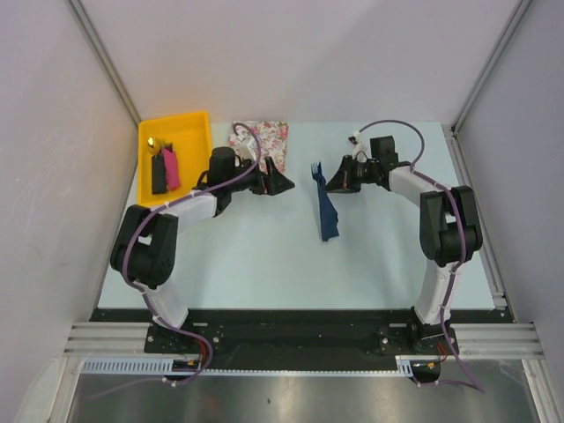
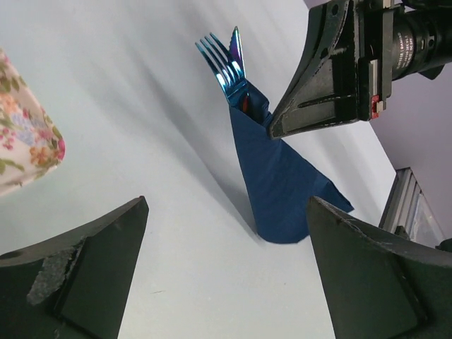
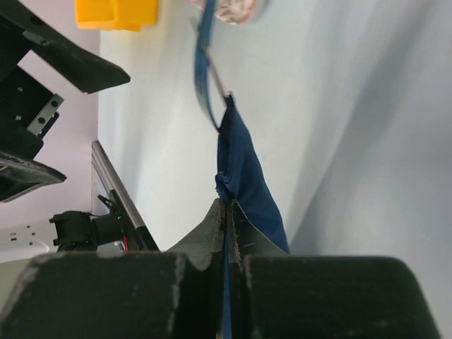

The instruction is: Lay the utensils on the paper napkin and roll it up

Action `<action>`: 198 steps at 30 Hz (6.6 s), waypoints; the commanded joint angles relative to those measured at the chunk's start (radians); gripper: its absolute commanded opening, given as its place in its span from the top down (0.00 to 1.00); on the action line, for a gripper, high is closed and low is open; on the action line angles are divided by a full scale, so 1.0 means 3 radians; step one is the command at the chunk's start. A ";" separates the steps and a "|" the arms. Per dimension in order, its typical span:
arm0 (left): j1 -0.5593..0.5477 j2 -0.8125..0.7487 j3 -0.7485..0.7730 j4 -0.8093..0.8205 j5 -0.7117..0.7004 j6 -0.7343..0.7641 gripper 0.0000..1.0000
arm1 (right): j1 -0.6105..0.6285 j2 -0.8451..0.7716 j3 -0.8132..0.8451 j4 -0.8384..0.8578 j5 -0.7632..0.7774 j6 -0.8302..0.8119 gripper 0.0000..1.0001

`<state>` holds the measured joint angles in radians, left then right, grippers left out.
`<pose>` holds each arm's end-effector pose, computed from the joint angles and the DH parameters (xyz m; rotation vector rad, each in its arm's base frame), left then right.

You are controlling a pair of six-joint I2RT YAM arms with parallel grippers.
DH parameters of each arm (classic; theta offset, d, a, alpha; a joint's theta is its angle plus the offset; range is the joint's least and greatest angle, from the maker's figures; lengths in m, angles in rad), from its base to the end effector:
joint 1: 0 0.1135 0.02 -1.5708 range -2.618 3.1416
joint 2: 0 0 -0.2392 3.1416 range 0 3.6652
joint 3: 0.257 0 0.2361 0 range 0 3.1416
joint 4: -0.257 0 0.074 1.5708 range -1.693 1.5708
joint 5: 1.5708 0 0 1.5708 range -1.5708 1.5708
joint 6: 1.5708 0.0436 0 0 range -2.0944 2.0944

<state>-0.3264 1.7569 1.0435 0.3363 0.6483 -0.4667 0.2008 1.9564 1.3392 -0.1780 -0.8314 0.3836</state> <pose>0.3489 -0.1459 0.2045 0.3142 2.0200 -1.1408 0.3888 0.1120 0.1781 -0.2064 2.3666 1.2633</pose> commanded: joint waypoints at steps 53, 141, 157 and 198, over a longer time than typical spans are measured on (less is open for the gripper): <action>-0.0318 -0.0687 -0.0288 0.4397 0.1424 -0.2054 0.29 | 0.0962 -0.1515 0.1703 -0.1186 -0.0476 -0.0859 1.00; -0.0375 -0.1495 0.0495 0.1917 0.1091 -0.1666 1.00 | 0.0900 -0.2073 0.0573 -0.0302 -0.0747 -0.0936 1.00; -0.0472 -0.1434 0.0500 0.1758 0.0881 -0.1645 0.50 | 0.0962 -0.2221 0.0189 0.0854 -0.0532 -0.0011 1.00; -0.0339 -0.1357 0.0372 0.2157 0.0810 -0.1911 1.00 | 0.0798 -0.2538 0.0240 0.0200 -0.0332 -0.0220 0.37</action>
<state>-0.4358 1.3552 1.1522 0.9115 0.8940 -1.0180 0.4591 1.2331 1.3502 -0.0551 -0.9443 0.3462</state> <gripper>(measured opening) 0.113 0.620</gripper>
